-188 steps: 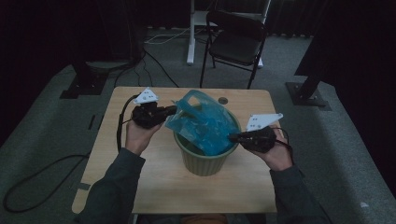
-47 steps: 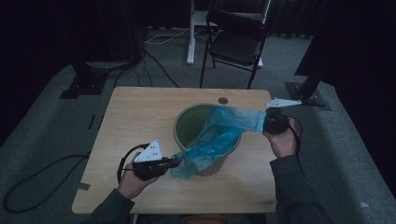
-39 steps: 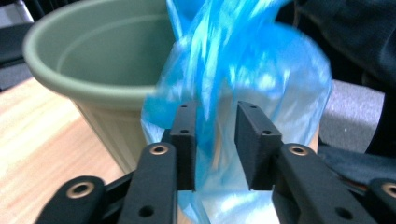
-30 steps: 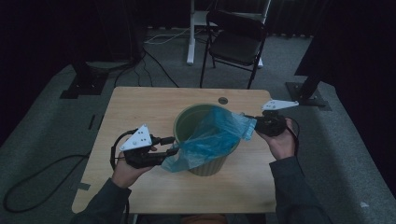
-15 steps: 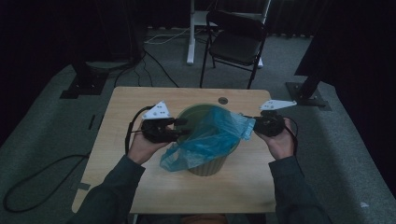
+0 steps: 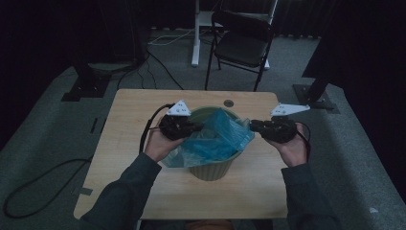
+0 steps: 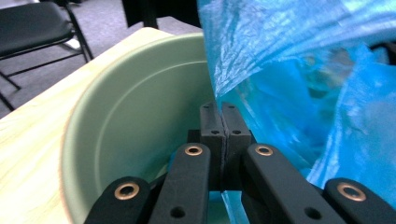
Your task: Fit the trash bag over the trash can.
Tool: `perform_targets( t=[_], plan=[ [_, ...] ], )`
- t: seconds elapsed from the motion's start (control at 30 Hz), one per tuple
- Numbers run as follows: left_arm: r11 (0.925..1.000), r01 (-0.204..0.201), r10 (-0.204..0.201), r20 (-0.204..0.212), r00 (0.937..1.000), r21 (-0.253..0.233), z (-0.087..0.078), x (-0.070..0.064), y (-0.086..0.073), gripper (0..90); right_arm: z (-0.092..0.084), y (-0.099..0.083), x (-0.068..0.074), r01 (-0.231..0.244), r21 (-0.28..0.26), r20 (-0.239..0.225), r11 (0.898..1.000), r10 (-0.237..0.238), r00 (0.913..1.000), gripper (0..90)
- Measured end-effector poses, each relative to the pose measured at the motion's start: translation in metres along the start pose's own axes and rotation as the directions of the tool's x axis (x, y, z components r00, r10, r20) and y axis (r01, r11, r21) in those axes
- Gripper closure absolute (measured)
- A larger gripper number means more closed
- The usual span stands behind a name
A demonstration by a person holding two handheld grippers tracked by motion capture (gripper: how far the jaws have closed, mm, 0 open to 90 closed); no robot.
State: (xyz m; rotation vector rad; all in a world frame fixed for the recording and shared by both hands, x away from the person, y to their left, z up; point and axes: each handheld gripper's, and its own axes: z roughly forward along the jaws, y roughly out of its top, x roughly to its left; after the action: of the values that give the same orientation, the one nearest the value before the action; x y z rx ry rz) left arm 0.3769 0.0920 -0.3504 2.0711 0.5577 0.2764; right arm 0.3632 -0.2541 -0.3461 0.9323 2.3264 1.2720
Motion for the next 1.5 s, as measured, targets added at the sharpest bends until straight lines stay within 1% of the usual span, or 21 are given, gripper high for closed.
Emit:
perform_targets(
  t=[0.07,0.1,0.27,0.47,0.6,0.67,0.73,0.77,0.83,0.87,0.93,0.97,1.0,1.03,1.07,1.1,1.17,1.23,1.33,1.4,1.5],
  plan=[
    [1.0000,0.005,-0.005,0.000,1.0000,-0.007,-0.001,0.001,0.000,89.7,-0.002,-0.001,0.001,0.003,-0.006,0.001,1.000,-0.003,1.0000,74.4],
    [0.9999,0.010,-0.011,-0.009,0.9999,-0.010,-0.003,0.003,-0.001,89.7,-0.007,-0.002,0.002,0.005,-0.016,0.010,1.000,-0.005,0.9999,69.7],
    [0.9994,0.029,-0.029,-0.026,0.9992,-0.020,-0.005,0.006,-0.004,89.7,-0.021,-0.007,0.007,0.009,-0.050,0.007,0.999,-0.008,0.9999,68.9],
    [0.9985,0.045,-0.046,-0.044,0.9980,-0.033,-0.007,0.009,-0.005,89.7,-0.034,-0.012,0.015,0.034,-0.077,0.005,0.996,-0.034,0.9994,67.5],
    [0.9978,0.052,-0.054,-0.052,0.9972,-0.040,-0.009,0.010,-0.005,89.7,-0.038,-0.013,0.019,0.045,-0.078,-0.017,0.996,-0.046,0.9988,68.6],
    [0.9974,0.058,-0.060,-0.055,0.9966,-0.042,-0.009,0.011,-0.006,89.7,-0.037,-0.014,0.027,0.067,-0.067,-0.053,0.995,-0.071,0.9960,73.3],
    [0.9971,0.060,-0.063,-0.064,0.9959,-0.045,-0.009,0.011,-0.006,89.7,-0.036,-0.014,0.030,0.080,-0.063,-0.066,0.995,-0.084,0.9943,75.2],
    [0.9964,0.069,-0.072,-0.065,0.9953,-0.050,-0.008,0.012,-0.006,89.7,-0.032,-0.015,0.037,0.092,-0.054,-0.102,0.994,-0.098,0.9900,80.0],
    [0.9958,0.074,-0.078,-0.071,0.9944,-0.053,-0.008,0.012,-0.007,89.7,-0.027,-0.015,0.044,0.110,-0.044,-0.128,0.993,-0.115,0.9851,81.9],
    [0.9958,0.074,-0.078,-0.071,0.9944,-0.053,-0.008,0.012,-0.007,89.7,-0.027,-0.015,0.044,0.110,-0.044,-0.128,0.993,-0.115,0.9851,81.9],
    [0.9949,0.081,-0.086,-0.076,0.9934,-0.060,-0.008,0.012,-0.007,89.7,-0.022,-0.014,0.052,0.131,-0.038,-0.156,0.991,-0.135,0.9785,82.5],
    [0.9944,0.084,-0.089,-0.076,0.9931,-0.064,-0.008,0.012,-0.007,89.7,-0.017,-0.013,0.059,0.151,-0.036,-0.184,0.988,-0.155,0.9707,82.5],
    [0.9943,0.085,-0.090,-0.077,0.9930,-0.065,-0.009,0.012,-0.007,89.7,-0.015,-0.013,0.063,0.161,-0.038,-0.199,0.986,-0.166,0.9658,82.5],
    [0.9943,0.085,-0.090,-0.077,0.9930,-0.065,-0.009,0.012,-0.007,89.7,-0.015,-0.013,0.063,0.161,-0.038,-0.199,0.986,-0.166,0.9658,82.5],
    [0.9942,0.085,-0.090,-0.078,0.9929,-0.066,-0.009,0.012,-0.007,89.7,-0.011,-0.010,0.071,0.182,-0.050,-0.230,0.982,-0.189,0.9546,81.7],
    [0.9943,0.083,-0.089,-0.079,0.9929,-0.066,-0.008,0.011,-0.007,89.7,-0.009,-0.008,0.074,0.188,-0.058,-0.235,0.980,-0.197,0.9520,80.9],
    [0.9947,0.079,-0.084,-0.079,0.9933,-0.065,-0.008,0.010,-0.007,89.7,-0.008,-0.005,0.076,0.191,-0.063,-0.233,0.980,-0.201,0.9516,80.3],
    [0.9958,0.069,-0.073,-0.079,0.9942,-0.061,-0.007,0.007,-0.006,89.7,-0.007,0.003,0.079,0.176,-0.097,-0.215,0.980,-0.193,0.9573,77.7],
    [0.9963,0.061,-0.066,-0.076,0.9949,-0.060,-0.006,0.005,-0.005,89.7,-0.006,0.011,0.078,0.154,-0.132,-0.167,0.979,-0.175,0.9702,77.3],
    [0.9969,0.054,-0.058,-0.075,0.9955,-0.058,-0.006,0.003,-0.005,89.7,-0.003,0.016,0.077,0.153,-0.132,-0.136,0.979,-0.170,0.9759,73.4],
    [0.9970,0.050,-0.054,-0.069,0.9962,-0.060,-0.005,0.001,-0.004,89.6,0.005,0.021,0.076,0.154,-0.110,-0.082,0.982,-0.163,0.9832,63.3]
  ],
)
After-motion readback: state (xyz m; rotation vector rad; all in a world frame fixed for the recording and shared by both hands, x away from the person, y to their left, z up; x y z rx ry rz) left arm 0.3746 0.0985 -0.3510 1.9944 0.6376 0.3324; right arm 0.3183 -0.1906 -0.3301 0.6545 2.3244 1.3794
